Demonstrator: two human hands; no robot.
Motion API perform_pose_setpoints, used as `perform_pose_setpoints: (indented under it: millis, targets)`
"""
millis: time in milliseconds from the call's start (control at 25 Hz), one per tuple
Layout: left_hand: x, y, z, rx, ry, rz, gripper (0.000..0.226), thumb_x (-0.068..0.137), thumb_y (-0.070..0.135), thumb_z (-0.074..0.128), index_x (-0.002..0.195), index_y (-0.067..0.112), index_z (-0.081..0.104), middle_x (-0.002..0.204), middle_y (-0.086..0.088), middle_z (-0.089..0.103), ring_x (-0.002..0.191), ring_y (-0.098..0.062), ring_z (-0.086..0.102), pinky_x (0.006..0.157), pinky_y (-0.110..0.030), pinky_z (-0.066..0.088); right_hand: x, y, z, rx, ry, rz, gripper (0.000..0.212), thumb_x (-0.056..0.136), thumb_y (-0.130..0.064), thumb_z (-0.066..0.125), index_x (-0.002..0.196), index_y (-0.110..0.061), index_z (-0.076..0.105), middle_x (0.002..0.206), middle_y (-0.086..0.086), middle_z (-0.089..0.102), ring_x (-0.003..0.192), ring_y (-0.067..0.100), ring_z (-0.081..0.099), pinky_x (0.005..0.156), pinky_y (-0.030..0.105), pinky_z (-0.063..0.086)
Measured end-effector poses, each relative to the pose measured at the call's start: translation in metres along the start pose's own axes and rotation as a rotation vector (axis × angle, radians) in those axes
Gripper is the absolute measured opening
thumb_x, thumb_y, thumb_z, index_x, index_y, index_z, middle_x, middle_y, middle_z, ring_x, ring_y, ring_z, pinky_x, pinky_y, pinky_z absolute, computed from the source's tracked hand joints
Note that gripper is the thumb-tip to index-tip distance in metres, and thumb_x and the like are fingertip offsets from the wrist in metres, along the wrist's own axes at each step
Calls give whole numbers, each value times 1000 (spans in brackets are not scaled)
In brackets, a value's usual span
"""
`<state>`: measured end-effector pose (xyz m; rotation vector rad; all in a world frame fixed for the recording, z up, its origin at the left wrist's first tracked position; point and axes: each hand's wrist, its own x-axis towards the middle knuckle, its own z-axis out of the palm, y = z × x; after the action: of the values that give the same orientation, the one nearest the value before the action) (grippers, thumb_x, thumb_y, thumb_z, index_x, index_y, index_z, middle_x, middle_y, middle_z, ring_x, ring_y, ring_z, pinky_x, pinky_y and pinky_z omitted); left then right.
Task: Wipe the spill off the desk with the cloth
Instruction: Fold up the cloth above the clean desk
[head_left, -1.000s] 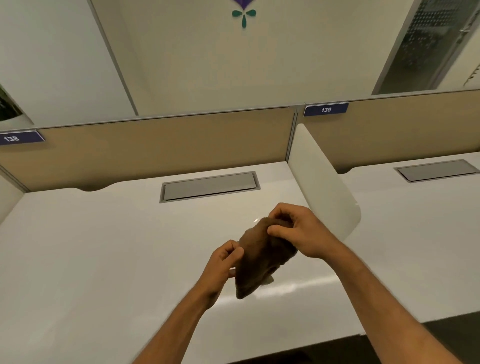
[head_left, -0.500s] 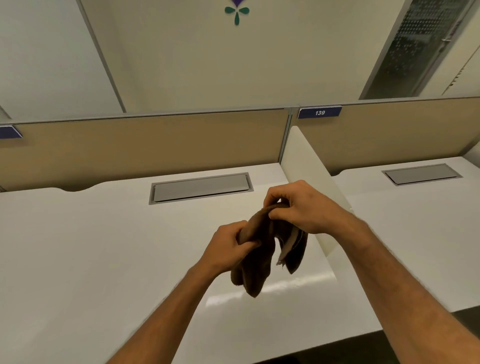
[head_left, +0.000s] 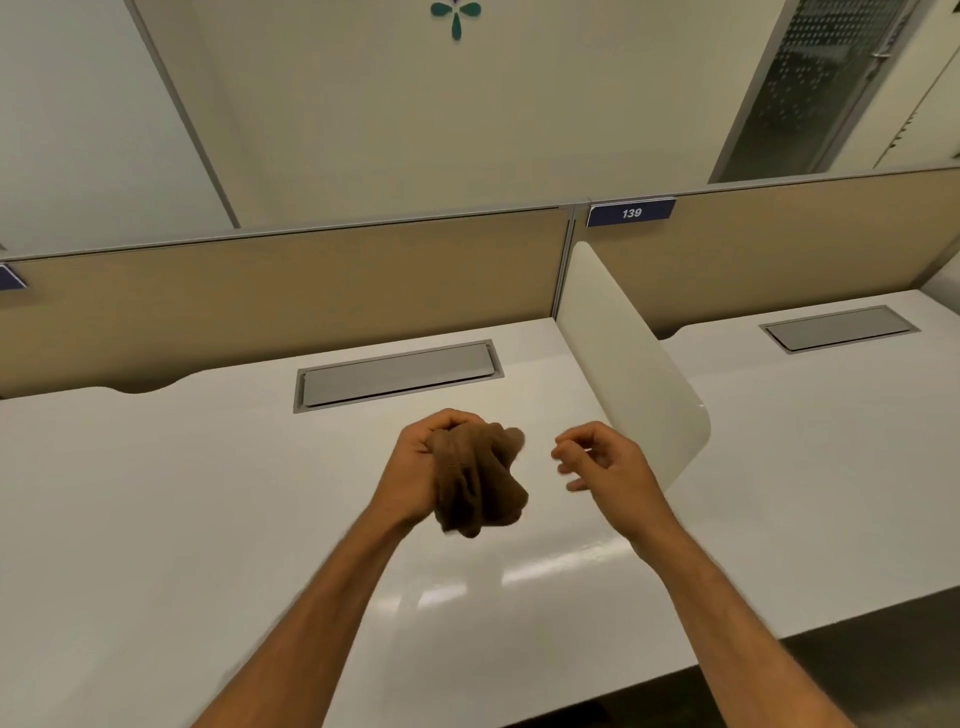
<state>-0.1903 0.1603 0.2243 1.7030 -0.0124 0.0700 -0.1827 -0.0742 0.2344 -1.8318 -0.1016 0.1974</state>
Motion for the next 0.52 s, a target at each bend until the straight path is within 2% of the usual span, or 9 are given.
perform_pose_setpoints:
  millis: [80, 120, 160, 200, 240, 320, 360, 440, 520]
  targets:
    - [-4, 10, -12, 33, -44, 28, 37, 98, 21, 56, 85, 48, 78, 89, 17, 79, 82, -1, 75, 70, -15, 58, 8, 11, 4, -54, -60, 14, 45, 96, -30, 67, 138, -35, 52, 140, -13, 58, 124, 10, 57, 100, 32, 50]
    - [-6, 13, -17, 48, -85, 44, 36, 96, 23, 57, 86, 51, 78, 90, 19, 78, 85, 0, 75, 71, -14, 58, 10, 15, 7, -38, -153, 0, 63, 95, -30, 69, 149, -39, 39, 149, -22, 45, 129, -1, 48, 102, 27, 44]
    - [-8, 17, -20, 43, -136, 55, 34, 96, 22, 59, 88, 49, 78, 92, 16, 79, 87, -2, 75, 73, -15, 58, 12, 15, 8, -7, -238, -2, 73, 92, -30, 72, 152, -44, 32, 148, -32, 39, 126, -13, 44, 100, 20, 43]
    - [-9, 20, -23, 40, -180, 68, 30, 95, 21, 61, 91, 45, 79, 96, 11, 80, 90, -6, 76, 76, -18, 59, 15, 12, 9, 11, -317, -1, 74, 89, -31, 74, 150, -47, 36, 143, -36, 44, 119, -20, 48, 93, 15, 48]
    - [-9, 22, -26, 39, -212, 83, 25, 93, 21, 63, 93, 40, 80, 99, 5, 80, 92, -11, 76, 78, -22, 60, 17, 9, 8, -5, -383, -6, 64, 85, -31, 73, 142, -46, 48, 134, -32, 56, 112, -16, 56, 82, 14, 54]
    - [-8, 26, -35, 51, -227, 92, 25, 92, 16, 63, 94, 35, 80, 101, -1, 80, 94, -17, 76, 82, -27, 61, 20, 3, 3, -117, -411, -26, 31, 87, -27, 69, 116, -38, 71, 107, -14, 73, 98, 4, 69, 68, 21, 58]
    - [-6, 26, -41, 61, -219, 77, 30, 94, 9, 64, 94, 34, 81, 101, -1, 80, 95, -18, 76, 84, -30, 62, 20, 2, 0, -149, -385, -36, 25, 91, -23, 67, 109, -37, 75, 100, -11, 75, 93, 8, 70, 67, 23, 58]
    - [-5, 27, -56, 131, -219, 53, 40, 96, -6, 64, 97, 30, 82, 102, -1, 81, 99, -19, 77, 90, -37, 63, 18, -4, -9, -160, -320, -55, 32, 95, -17, 65, 107, -45, 76, 100, -15, 76, 93, 4, 71, 67, 20, 58]
    - [-4, 26, -67, 219, -259, 48, 38, 93, -12, 67, 101, 22, 83, 104, -3, 81, 102, -23, 77, 95, -43, 62, 16, -12, -19, -185, -305, -112, 41, 97, -13, 64, 105, -53, 73, 103, -21, 75, 98, -1, 69, 72, 14, 57]
